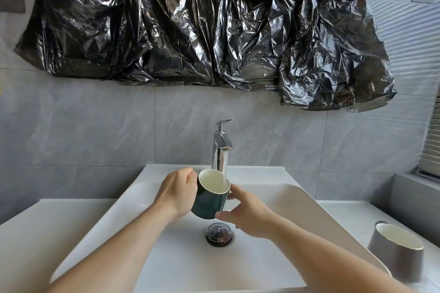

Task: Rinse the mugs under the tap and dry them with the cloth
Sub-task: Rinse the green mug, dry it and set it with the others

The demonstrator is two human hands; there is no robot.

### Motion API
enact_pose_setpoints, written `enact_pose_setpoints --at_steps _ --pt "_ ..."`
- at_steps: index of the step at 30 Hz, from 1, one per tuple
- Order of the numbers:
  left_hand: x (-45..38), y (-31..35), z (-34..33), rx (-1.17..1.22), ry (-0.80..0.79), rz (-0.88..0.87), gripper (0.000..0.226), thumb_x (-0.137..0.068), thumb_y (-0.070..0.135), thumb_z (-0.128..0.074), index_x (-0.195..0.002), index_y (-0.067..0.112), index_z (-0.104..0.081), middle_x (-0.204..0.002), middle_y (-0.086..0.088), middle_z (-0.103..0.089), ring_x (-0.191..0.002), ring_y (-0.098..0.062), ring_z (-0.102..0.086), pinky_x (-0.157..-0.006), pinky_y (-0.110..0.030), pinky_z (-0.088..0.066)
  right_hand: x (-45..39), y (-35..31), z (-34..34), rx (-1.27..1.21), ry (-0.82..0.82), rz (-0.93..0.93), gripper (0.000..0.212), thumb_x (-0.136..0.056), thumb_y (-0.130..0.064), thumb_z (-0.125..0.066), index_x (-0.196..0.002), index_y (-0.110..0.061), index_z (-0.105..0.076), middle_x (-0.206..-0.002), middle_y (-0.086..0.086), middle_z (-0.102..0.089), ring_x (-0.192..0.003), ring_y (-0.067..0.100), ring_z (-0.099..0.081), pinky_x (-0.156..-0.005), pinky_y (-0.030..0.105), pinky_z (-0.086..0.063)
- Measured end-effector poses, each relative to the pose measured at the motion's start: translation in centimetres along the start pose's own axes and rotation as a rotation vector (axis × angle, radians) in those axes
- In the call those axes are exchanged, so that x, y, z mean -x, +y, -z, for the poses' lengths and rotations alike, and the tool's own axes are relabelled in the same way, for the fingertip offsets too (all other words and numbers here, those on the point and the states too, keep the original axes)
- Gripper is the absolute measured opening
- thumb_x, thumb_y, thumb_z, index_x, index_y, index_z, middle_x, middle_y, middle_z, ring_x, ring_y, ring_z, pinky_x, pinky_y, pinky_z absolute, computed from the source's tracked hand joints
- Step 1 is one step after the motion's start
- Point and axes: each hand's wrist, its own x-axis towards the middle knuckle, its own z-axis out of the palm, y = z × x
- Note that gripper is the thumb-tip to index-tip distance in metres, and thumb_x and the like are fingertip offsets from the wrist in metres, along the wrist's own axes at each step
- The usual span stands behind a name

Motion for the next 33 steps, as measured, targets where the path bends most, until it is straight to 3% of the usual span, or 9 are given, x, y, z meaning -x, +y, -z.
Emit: enact_pose_setpoints --at_steps 3,5,8,10,15,19,23,28,33 --pt "0.0 0.0 0.1 0.015 0.007 0.010 0.038 -0.102 0.018 -0.037 -0.065 0.017 -0.032 -0.064 0.001 -0.042 -0.067 -0.022 -0.034 -0.060 -0.038 -0.028 0.1 -0.1 0.0 -0.045 -0.012 -0.026 0.061 -0.073 -0.050 -0.083 -0.113 -0.077 -0.045 -0.121 -0.024 -0.065 -0.079 0.006 -0.073 -0.072 0.023 -0.050" --pt "0.0 0.1 0.0 0.042 -0.012 0.018 0.037 -0.102 0.018 -0.037 -0.065 0.017 -0.032 -0.064 0.002 -0.042 -0.067 -0.021 -0.033 -0.060 -0.038 -0.028 0.2 -0.1 0.1 -0.047 -0.015 -0.037 0.073 -0.062 -0.058 -0.087 -0.123 -0.067 -0.048 -0.123 -0.020 -0.066 -0.088 0.009 -0.072 -0.076 0.026 -0.052" --pt "0.1 0.3 -0.2 0.092 -0.060 0.032 0.035 -0.100 0.017 -0.038 -0.066 0.017 -0.031 -0.066 -0.001 -0.040 -0.068 -0.022 -0.031 -0.061 -0.038 -0.026 0.5 -0.2 0.1 -0.065 -0.030 -0.028 0.099 -0.055 -0.065 -0.092 -0.142 -0.051 -0.047 -0.127 -0.019 -0.065 -0.096 0.004 -0.068 -0.073 0.020 -0.050" --pt "0.2 0.5 -0.3 0.116 -0.088 0.040 0.034 -0.099 0.016 -0.038 -0.066 0.018 -0.031 -0.066 0.000 -0.039 -0.068 -0.021 -0.031 -0.061 -0.037 -0.026 0.7 -0.3 0.1 -0.100 -0.028 -0.043 0.103 -0.054 -0.065 -0.094 -0.143 -0.045 -0.046 -0.129 -0.016 -0.065 -0.098 0.007 -0.068 -0.072 0.018 -0.048" --pt "0.6 0.8 -0.6 0.159 -0.155 0.062 0.036 -0.100 0.016 -0.038 -0.065 0.017 -0.033 -0.066 0.000 -0.041 -0.067 -0.020 -0.032 -0.062 -0.036 -0.028 0.8 -0.5 0.1 -0.127 -0.022 -0.108 0.087 -0.054 -0.060 -0.096 -0.123 -0.039 -0.048 -0.123 -0.016 -0.068 -0.086 0.002 -0.068 -0.062 0.014 -0.047" --pt "0.7 0.9 -0.9 0.196 -0.179 0.071 0.038 -0.100 0.015 -0.041 -0.062 0.018 -0.036 -0.061 0.003 -0.044 -0.064 -0.019 -0.035 -0.060 -0.034 -0.030 0.8 -0.4 0.2 -0.141 0.000 -0.139 0.081 -0.052 -0.052 -0.095 -0.114 -0.035 -0.046 -0.114 -0.012 -0.069 -0.089 0.007 -0.070 -0.060 0.018 -0.051" --pt "0.8 0.8 -1.2 0.216 -0.224 0.065 0.037 -0.101 0.016 -0.041 -0.064 0.017 -0.037 -0.067 0.000 -0.044 -0.070 -0.021 -0.035 -0.065 -0.036 -0.030 1.1 -0.5 0.4 -0.173 0.003 -0.166 0.080 -0.050 -0.048 -0.093 -0.112 -0.035 -0.044 -0.109 -0.008 -0.068 -0.085 0.007 -0.069 -0.058 0.022 -0.054" --pt "1.0 0.7 -1.4 0.258 -0.274 0.069 0.046 -0.101 0.019 -0.041 -0.055 0.023 -0.039 -0.058 0.007 -0.044 -0.063 -0.018 -0.037 -0.062 -0.035 -0.031 1.4 -0.6 0.9 -0.128 0.026 -0.160 0.076 -0.052 -0.047 -0.088 -0.112 -0.037 -0.042 -0.109 -0.013 -0.065 -0.090 0.002 -0.065 -0.057 0.014 -0.049" --pt "1.3 1.0 -1.7 0.285 -0.342 0.064 0.036 -0.105 0.018 -0.038 -0.069 0.016 -0.042 -0.071 -0.004 -0.048 -0.071 -0.022 -0.041 -0.068 -0.036 -0.036 1.7 -0.4 1.6 -0.150 0.015 -0.177 0.075 -0.052 -0.042 -0.087 -0.112 -0.033 -0.043 -0.104 -0.012 -0.065 -0.073 -0.012 -0.065 -0.052 0.010 -0.048"
